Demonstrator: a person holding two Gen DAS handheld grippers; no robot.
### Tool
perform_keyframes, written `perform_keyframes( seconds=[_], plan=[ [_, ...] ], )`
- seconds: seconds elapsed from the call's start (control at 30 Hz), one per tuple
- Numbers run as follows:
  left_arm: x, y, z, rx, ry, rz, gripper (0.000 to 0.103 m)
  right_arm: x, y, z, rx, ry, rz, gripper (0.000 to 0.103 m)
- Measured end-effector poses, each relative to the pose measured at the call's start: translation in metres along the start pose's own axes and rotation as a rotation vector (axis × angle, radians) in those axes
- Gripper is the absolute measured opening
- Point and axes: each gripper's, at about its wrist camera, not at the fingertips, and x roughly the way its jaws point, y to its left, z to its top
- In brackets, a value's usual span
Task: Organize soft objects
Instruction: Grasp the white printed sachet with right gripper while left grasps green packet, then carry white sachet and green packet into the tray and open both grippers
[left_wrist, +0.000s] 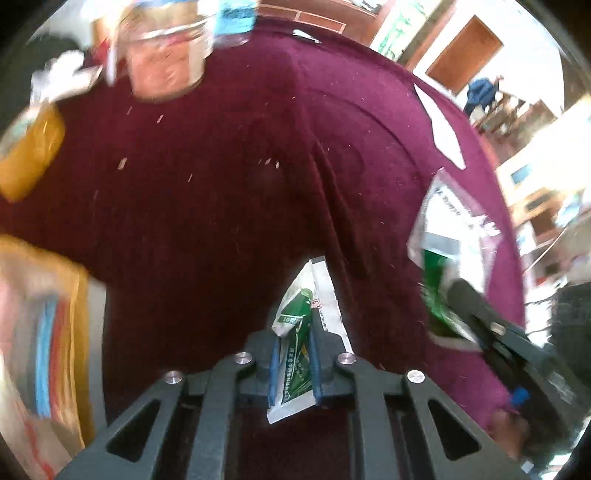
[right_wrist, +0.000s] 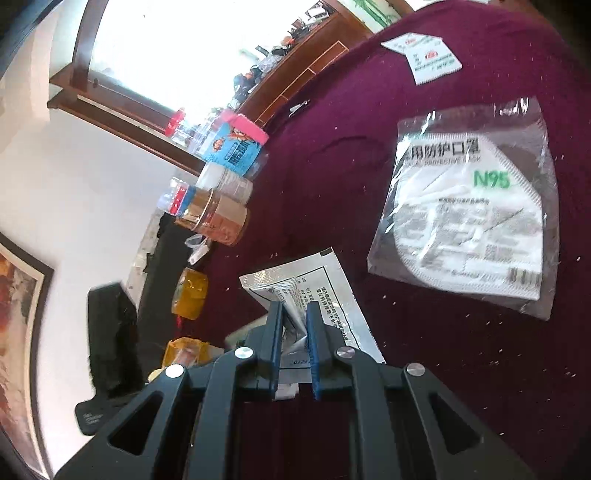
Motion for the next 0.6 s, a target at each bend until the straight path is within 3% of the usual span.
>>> perform_keyframes(
  seconds=[0.07, 0.13, 0.2, 0.5, 0.6],
  plan=[
    [-0.007, 0.006, -0.003, -0.033, 0.018, -0.073, 0.012, 0.004, 0.0, 0.0, 0.004, 0.014, 0.008, 0.012],
    [-0.01, 0.013, -0.005, -0.073, 0.056, -0.127, 0.012, 0.007, -0.001, 0.002, 0.037, 0.047, 0.072, 0.012],
    [-0.023, 0.019, -0.013, -0.081, 0.043, -0.152, 0.012, -0.001, 0.0, 0.001, 0.085, 0.049, 0.115, 0.012],
    [-0.101, 0.032, -0.096, -0.039, -0.025, -0.304, 0.012, -0.061, 0.053, -0.07, -0.067, -0.038, -0.077, 0.012],
    [-0.14, 0.054, -0.131, -0.021, -0.097, -0.315, 0.012, -0.074, 0.069, -0.101, -0.104, -0.043, -0.079, 0.012]
  ],
)
